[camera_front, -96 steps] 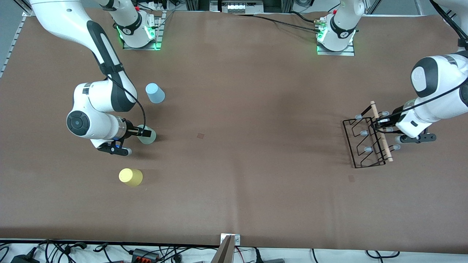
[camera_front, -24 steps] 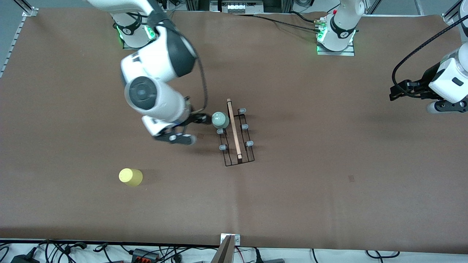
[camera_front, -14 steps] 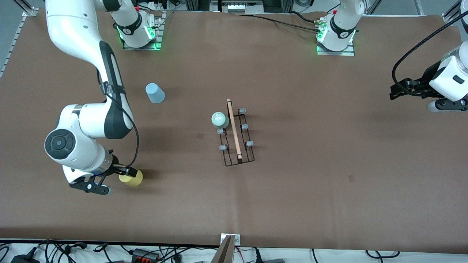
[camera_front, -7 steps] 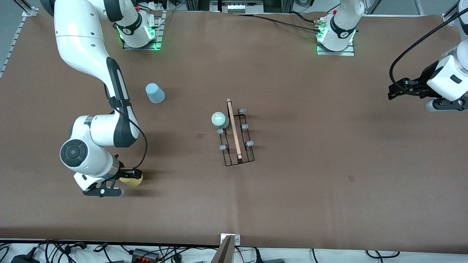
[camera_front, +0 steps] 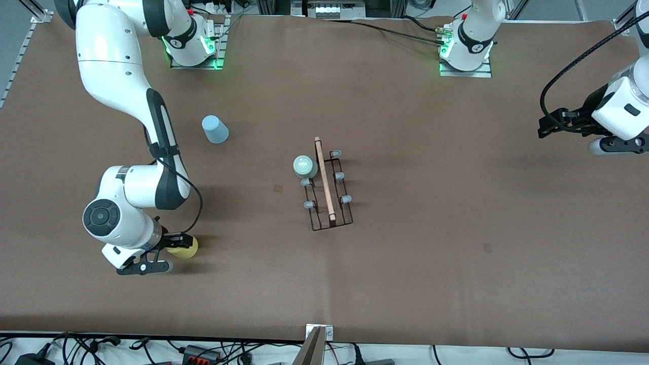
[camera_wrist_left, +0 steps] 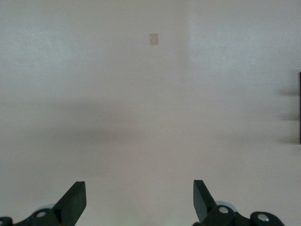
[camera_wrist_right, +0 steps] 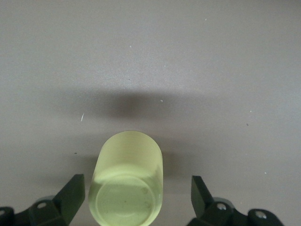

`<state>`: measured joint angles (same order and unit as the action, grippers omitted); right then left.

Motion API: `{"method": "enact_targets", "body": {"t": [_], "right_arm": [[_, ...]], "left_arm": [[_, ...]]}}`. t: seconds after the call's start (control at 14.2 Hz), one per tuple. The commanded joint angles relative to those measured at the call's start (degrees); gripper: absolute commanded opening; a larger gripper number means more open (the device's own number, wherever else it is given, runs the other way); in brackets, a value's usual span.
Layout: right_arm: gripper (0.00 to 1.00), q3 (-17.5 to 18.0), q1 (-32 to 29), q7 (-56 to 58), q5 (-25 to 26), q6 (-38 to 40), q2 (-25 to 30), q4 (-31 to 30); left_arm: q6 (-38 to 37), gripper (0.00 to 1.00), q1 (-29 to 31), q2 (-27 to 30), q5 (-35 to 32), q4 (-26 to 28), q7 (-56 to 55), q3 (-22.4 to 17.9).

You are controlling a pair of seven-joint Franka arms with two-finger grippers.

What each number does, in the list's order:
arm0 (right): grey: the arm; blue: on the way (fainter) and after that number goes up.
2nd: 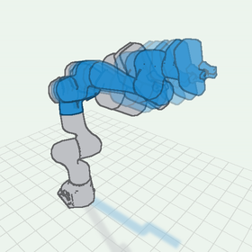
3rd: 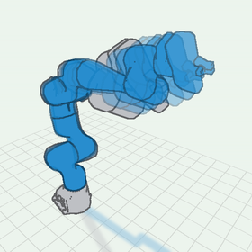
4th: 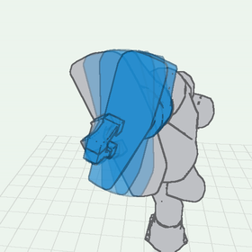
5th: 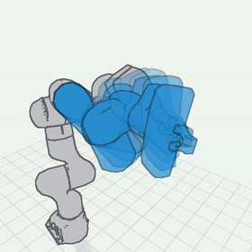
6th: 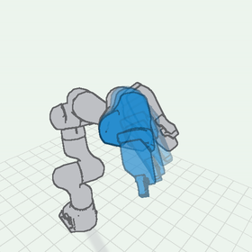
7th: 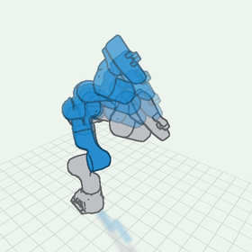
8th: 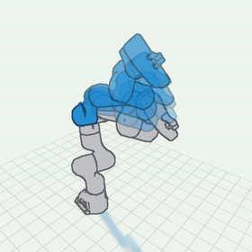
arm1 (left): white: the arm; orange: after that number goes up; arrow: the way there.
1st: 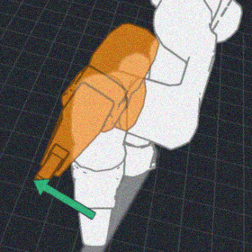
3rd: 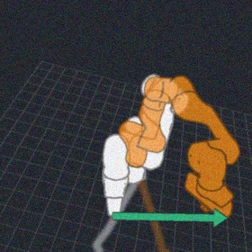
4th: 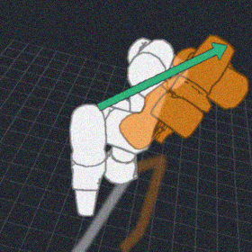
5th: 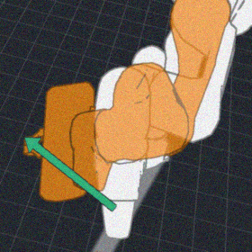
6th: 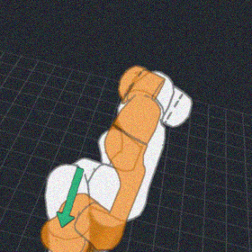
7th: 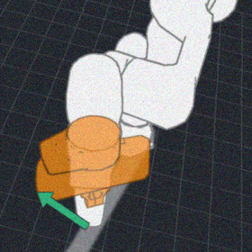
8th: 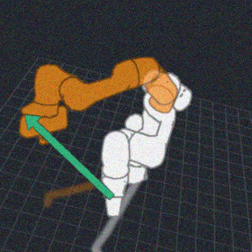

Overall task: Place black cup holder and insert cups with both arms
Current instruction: 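Lift the yellow cup and carry it to the rack with the right gripper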

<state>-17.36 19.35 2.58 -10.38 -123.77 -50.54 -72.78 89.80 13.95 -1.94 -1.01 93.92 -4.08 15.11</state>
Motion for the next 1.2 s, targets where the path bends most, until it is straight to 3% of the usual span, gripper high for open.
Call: {"method": "enact_targets", "body": {"t": [0.0, 0.07, 0.28, 0.35, 0.49, 0.78, 1.13], "right_arm": [[1.00, 1.0, -0.8, 0.7, -0.3, -0.7, -1.3, 1.1], [0.95, 1.0, -0.7, 0.7, -1.4, -0.7, -1.4, 1.1], [0.39, 1.0, -0.5, 0.9, -3.7, 0.5, -0.8, 1.1], [0.29, 1.0, -0.5, 1.3, -3.7, 1.9, -0.1, 1.1], [0.25, 1.1, 0.1, 1.4, -3.7, 6.1, 2.3, 2.6], [0.24, 0.8, 6.2, 0.8, -3.7, 16.7, 4.8, 11.5], [0.24, 0.6, 16.6, -3.3, -3.6, 13.3, 8.0, 12.9]], "left_arm": [[-1.0, 1.00, 0.1, 0.6, 1.2, -0.4, 1.3, -0.1], [-1.0, 1.00, 0.1, 0.6, 1.2, -0.5, 1.4, -0.1], [-0.9, 1.00, 0.1, 0.6, 1.2, -0.5, 1.4, -0.1], [-0.9, 1.00, 0.1, 0.6, 1.2, -0.5, 1.4, -0.1], [-0.9, 1.00, 0.1, 0.6, 1.2, -0.5, 1.4, -0.1], [-1.0, 1.00, 0.1, 0.6, 1.3, -0.4, 1.4, -0.2], [-1.0, 1.00, 0.1, 0.6, 1.3, -0.4, 1.4, -0.2]]}}
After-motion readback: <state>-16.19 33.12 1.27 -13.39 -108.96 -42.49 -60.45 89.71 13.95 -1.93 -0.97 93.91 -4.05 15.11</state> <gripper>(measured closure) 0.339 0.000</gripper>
